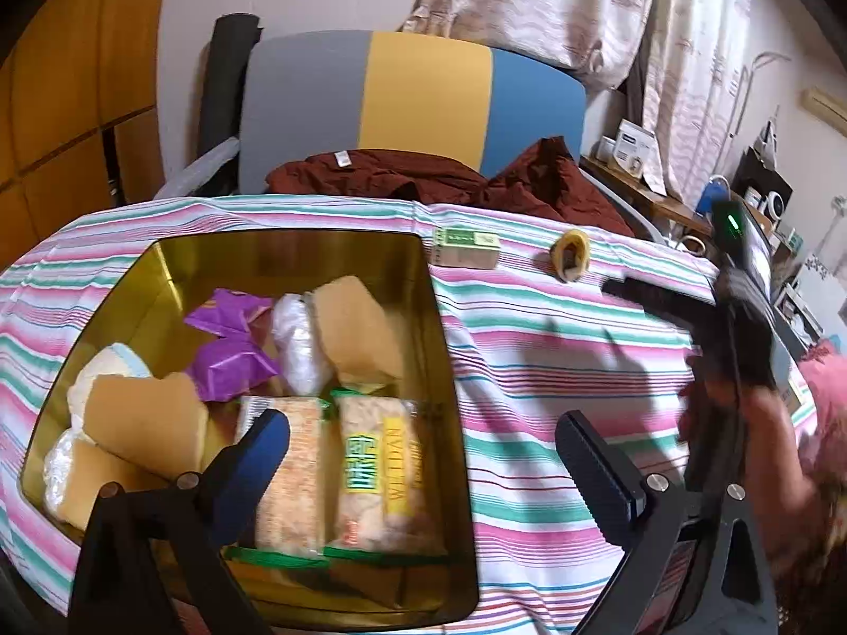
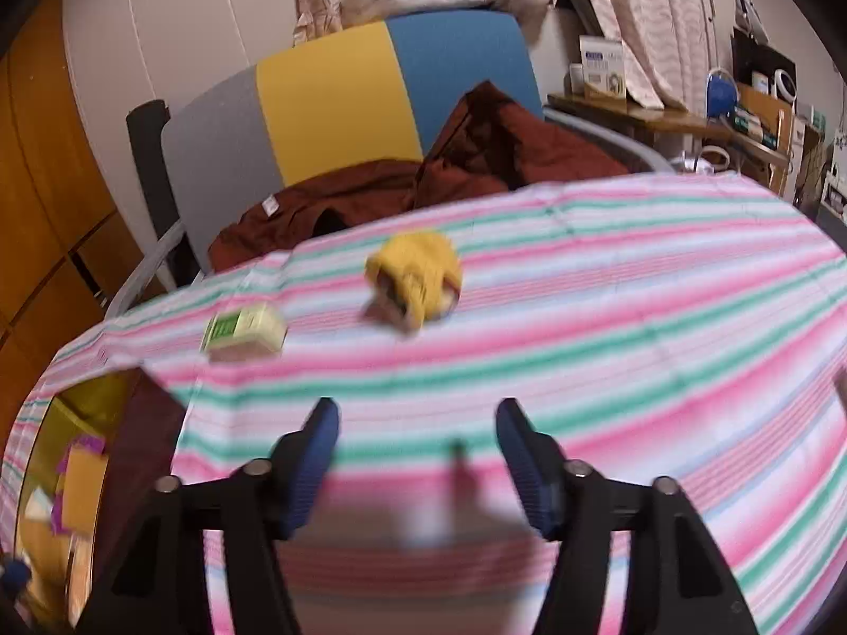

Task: Organize objects
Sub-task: 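Grasp the yellow knit-wrapped item on the cloth with the right gripper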

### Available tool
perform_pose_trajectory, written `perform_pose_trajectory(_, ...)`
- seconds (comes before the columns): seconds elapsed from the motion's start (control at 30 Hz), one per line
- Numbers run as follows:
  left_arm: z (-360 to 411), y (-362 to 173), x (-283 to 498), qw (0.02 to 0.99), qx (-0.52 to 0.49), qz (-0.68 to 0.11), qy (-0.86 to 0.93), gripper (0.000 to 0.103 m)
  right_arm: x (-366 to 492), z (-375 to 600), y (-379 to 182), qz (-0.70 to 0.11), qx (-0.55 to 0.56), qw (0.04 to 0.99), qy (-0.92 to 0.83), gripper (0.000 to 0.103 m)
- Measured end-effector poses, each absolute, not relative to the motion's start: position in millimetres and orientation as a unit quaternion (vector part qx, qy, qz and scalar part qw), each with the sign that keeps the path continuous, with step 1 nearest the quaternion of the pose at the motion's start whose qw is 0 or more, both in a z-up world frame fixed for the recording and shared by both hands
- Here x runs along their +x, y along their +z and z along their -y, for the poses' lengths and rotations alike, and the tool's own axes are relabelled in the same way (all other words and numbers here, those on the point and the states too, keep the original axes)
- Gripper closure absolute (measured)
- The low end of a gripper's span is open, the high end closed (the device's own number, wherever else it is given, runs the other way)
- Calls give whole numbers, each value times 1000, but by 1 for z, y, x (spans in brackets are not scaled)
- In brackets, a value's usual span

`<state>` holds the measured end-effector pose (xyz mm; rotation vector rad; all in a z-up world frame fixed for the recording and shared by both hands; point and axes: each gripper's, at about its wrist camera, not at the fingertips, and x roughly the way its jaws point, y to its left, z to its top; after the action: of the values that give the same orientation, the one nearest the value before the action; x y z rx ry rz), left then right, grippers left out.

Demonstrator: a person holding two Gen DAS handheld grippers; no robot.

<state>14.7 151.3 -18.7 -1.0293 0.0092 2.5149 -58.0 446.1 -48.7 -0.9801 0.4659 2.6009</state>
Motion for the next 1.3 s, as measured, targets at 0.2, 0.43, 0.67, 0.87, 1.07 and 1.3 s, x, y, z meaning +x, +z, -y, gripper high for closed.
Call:
perform_pose_trajectory(0.2, -166, -20, 18, 220, -378, -16, 899, 2, -91, -461, -36, -146, -327, 166, 919, 38)
perform_pose_trajectory(0.43, -175, -20, 20, 228, -381, -28, 896, 2, -145, -477, -42, -154, -337, 167, 914, 38)
perform_pose_trajectory(0.67, -178, -19, 17, 228, -383, -32, 895, 1, -168, -487, -64, -157, -355, 156, 908, 39)
perform_pose_trajectory(0.87, -184, -20, 14, 232, -388, -29, 891, 1, -160, -488, -70, -152, -344, 147, 915, 69)
perform_pose_trajectory(1.07, -198, -14, 8, 245, -384, -27, 890, 1, -137, -482, -62, -124, -329, 145, 925, 76)
perform_pose_trajectory(1.3, -221, -3, -15, 258, -380, -15, 888, 0, -96, -482, -57, -117, -325, 139, 928, 76)
